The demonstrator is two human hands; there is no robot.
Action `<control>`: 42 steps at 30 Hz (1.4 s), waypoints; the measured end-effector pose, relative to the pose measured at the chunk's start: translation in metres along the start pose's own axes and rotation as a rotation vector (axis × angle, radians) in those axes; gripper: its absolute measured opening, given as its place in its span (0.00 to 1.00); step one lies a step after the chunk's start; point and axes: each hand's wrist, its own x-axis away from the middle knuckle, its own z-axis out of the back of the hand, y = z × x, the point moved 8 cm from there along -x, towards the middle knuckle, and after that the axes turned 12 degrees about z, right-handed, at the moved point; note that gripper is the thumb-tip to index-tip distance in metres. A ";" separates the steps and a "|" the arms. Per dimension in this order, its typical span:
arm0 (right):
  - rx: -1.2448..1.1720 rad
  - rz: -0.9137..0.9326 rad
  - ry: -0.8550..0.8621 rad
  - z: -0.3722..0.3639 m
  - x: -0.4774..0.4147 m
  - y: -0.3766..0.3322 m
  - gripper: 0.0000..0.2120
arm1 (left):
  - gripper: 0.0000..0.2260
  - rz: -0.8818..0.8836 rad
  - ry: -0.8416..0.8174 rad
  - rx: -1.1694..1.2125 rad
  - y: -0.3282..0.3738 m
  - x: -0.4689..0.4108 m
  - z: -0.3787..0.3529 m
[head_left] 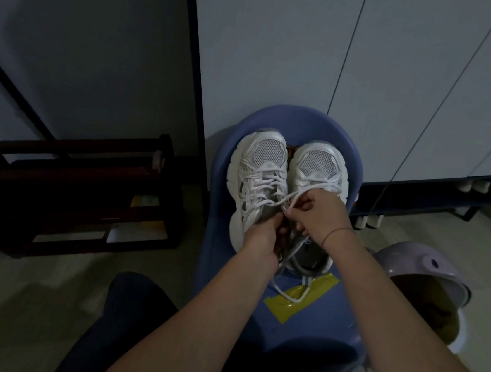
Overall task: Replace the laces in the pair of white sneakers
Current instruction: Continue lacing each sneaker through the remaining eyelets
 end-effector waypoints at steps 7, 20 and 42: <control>0.100 0.042 0.022 -0.002 -0.002 -0.002 0.06 | 0.07 -0.132 0.080 -0.483 0.007 -0.006 0.016; 0.144 0.048 0.024 -0.002 -0.007 0.001 0.05 | 0.08 -0.140 -0.045 -0.471 0.014 -0.002 0.018; 0.123 0.028 0.023 -0.001 -0.003 0.003 0.15 | 0.05 -0.017 -0.099 -0.651 0.013 0.005 0.015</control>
